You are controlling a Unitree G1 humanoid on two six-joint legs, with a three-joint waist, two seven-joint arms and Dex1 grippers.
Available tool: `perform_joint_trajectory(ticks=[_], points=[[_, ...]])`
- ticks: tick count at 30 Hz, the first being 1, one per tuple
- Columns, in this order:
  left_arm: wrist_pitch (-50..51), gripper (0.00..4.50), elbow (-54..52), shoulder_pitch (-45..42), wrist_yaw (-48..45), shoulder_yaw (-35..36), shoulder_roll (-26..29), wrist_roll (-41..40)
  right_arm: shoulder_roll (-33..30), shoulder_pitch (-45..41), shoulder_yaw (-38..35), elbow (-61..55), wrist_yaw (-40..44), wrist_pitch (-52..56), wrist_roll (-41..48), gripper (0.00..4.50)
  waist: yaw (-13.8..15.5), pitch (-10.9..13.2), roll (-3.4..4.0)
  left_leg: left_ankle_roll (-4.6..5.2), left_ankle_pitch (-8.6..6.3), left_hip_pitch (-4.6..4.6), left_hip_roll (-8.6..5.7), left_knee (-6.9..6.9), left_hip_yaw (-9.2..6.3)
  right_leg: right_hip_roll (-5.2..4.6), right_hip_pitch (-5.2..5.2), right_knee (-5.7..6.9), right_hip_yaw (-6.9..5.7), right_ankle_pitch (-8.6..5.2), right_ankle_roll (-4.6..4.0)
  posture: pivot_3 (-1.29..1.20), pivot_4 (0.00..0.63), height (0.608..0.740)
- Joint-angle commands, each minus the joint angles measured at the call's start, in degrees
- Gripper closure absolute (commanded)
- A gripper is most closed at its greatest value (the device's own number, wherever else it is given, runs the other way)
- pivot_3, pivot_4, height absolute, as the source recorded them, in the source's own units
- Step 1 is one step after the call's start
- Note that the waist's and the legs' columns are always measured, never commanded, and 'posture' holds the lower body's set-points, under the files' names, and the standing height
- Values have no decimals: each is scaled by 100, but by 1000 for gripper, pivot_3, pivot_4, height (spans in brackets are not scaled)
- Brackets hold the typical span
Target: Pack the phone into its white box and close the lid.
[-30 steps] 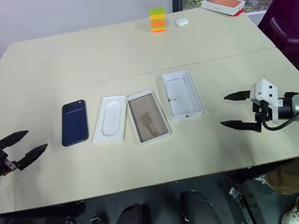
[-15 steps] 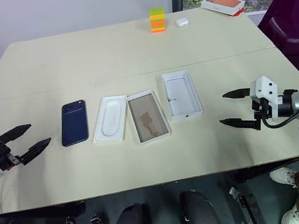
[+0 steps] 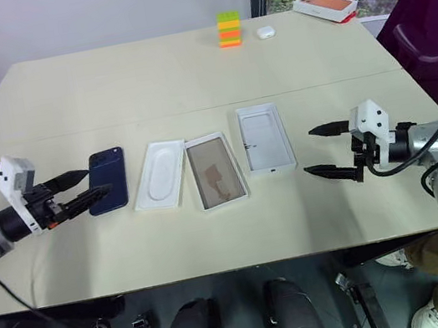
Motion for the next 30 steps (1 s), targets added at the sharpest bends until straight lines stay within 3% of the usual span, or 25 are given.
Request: perform_joint_trajectory(ticks=[1, 12, 17, 30], points=[[138, 48, -359, -37, 230, 139, -94, -191, 21, -134, -45, -200, -23, 185, 153, 0, 3, 0, 0, 0, 0, 0, 1, 0, 0, 1, 0, 0, 0, 0, -1, 0, 150, 740], [1210, 48, -251, -445, 1071, -51, -574, -518, 216, -356, 185, -790, -239, 608, 172, 0, 30, 0, -1, 0, 0, 3, 4, 1, -4, 8, 1, 2, 1, -5, 9, 0, 150, 740], [1535, 48, 225, -954, 1437, -323, -1071, -473, 413, -442, 414, -1525, -344, 1029, 365, 0, 32, -2, -4, 0, 1, 2, 2, 5, -5, 8, 3, 2, 0, 6, -8, 0, 150, 740], [2505, 48, 1527, -1747, 1639, -571, -1361, -424, 816, -330, 572, -2133, -851, 1202, 362, 0, 29, -3, -6, -1, 1, 2, 1, 6, -8, 8, 5, 5, -1, 7, -9, 0, 150, 740]])
